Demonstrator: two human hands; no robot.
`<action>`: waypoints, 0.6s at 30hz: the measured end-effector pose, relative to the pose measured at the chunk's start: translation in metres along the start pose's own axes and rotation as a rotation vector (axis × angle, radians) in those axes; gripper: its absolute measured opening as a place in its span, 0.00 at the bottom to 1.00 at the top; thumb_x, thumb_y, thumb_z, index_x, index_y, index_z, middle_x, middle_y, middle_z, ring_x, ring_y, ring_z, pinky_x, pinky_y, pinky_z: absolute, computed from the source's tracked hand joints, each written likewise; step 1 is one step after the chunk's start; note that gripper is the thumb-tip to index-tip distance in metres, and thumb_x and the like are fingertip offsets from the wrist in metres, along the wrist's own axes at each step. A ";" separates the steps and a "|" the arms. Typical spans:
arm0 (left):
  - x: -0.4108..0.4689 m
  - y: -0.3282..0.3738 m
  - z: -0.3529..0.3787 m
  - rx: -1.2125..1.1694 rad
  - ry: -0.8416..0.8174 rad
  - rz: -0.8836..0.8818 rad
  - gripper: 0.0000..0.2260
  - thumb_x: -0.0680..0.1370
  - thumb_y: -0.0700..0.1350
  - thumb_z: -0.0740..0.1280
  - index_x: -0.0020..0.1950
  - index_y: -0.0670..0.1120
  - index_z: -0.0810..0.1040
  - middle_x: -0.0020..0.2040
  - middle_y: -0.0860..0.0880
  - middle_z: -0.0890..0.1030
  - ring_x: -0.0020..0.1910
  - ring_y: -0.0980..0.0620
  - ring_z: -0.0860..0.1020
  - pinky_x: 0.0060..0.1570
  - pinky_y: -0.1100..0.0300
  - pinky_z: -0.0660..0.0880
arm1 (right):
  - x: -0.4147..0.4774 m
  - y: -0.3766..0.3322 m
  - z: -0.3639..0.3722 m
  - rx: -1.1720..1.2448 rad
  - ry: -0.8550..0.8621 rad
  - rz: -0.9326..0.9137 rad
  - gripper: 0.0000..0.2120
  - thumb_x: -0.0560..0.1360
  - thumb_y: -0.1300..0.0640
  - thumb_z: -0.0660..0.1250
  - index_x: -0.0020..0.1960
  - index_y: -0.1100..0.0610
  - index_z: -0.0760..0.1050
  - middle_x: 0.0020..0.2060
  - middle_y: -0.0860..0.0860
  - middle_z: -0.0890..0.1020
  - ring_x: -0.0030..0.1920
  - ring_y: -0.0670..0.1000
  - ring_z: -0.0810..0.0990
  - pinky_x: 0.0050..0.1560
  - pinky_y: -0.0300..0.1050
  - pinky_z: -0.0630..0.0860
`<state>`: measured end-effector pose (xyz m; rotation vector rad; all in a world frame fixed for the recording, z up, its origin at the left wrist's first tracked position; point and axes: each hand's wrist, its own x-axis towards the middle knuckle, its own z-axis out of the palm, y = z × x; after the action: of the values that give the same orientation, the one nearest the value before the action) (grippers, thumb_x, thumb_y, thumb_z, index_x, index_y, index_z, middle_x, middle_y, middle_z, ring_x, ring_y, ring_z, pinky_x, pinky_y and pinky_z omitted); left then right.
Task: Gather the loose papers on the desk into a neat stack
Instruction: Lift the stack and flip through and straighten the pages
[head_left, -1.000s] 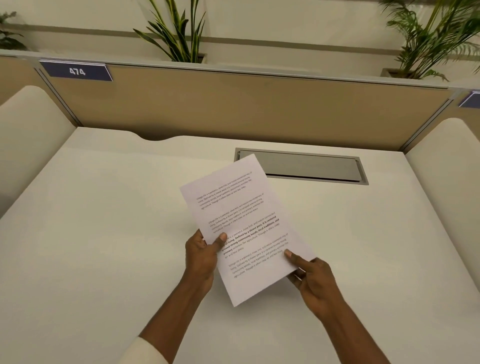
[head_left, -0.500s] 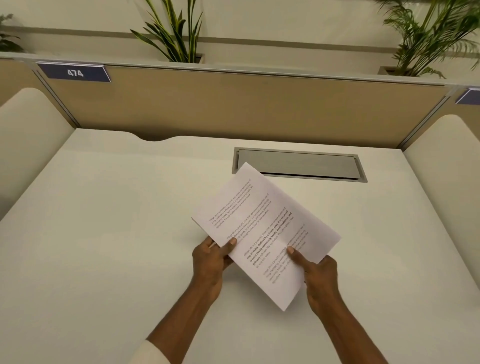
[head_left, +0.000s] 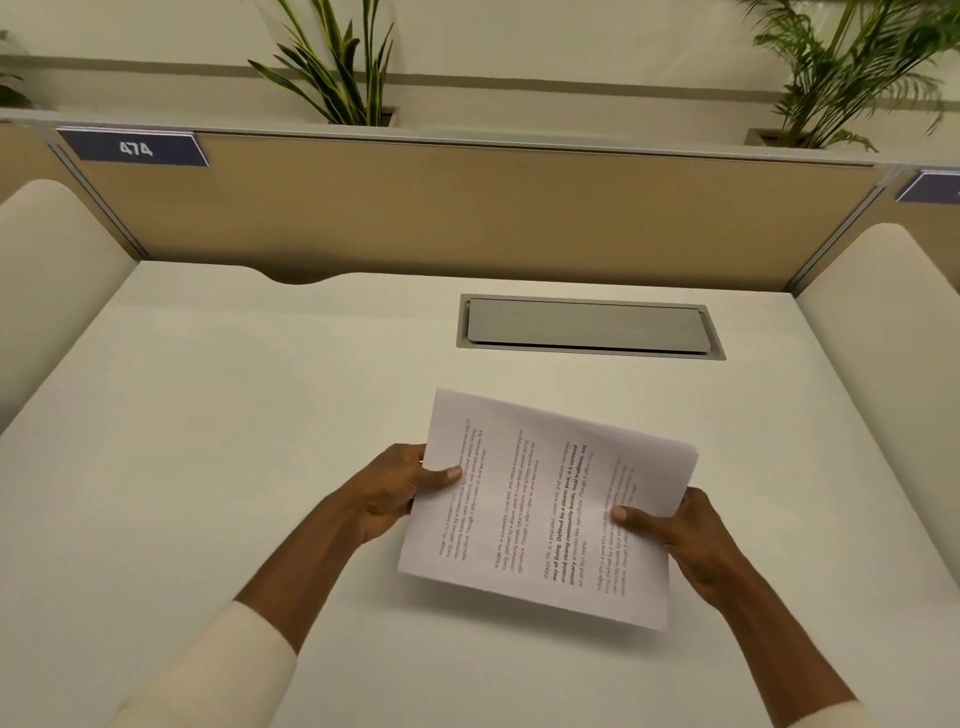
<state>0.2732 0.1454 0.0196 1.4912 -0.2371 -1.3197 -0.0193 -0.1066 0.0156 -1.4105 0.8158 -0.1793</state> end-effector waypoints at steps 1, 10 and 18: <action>0.002 0.000 0.003 -0.017 0.020 0.027 0.15 0.79 0.39 0.77 0.66 0.42 0.86 0.61 0.41 0.89 0.62 0.38 0.88 0.63 0.43 0.84 | 0.001 -0.004 0.003 -0.036 0.036 -0.018 0.21 0.65 0.49 0.88 0.54 0.54 0.89 0.51 0.56 0.92 0.49 0.61 0.92 0.45 0.54 0.89; 0.014 -0.013 0.044 0.049 0.591 0.492 0.11 0.83 0.38 0.73 0.56 0.55 0.85 0.46 0.64 0.89 0.47 0.62 0.88 0.43 0.69 0.83 | 0.011 -0.019 0.043 -0.037 0.417 -0.279 0.23 0.71 0.57 0.85 0.44 0.27 0.86 0.40 0.32 0.89 0.43 0.36 0.88 0.41 0.29 0.82; 0.025 -0.043 0.049 0.056 0.656 0.441 0.14 0.80 0.36 0.76 0.65 0.46 0.84 0.55 0.56 0.88 0.55 0.52 0.86 0.51 0.64 0.85 | 0.019 0.003 0.059 0.112 0.424 -0.179 0.19 0.69 0.59 0.86 0.49 0.37 0.87 0.44 0.36 0.90 0.48 0.38 0.88 0.41 0.32 0.84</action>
<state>0.2227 0.1163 -0.0191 1.7147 -0.1599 -0.4430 0.0287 -0.0695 0.0026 -1.3572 1.0064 -0.6687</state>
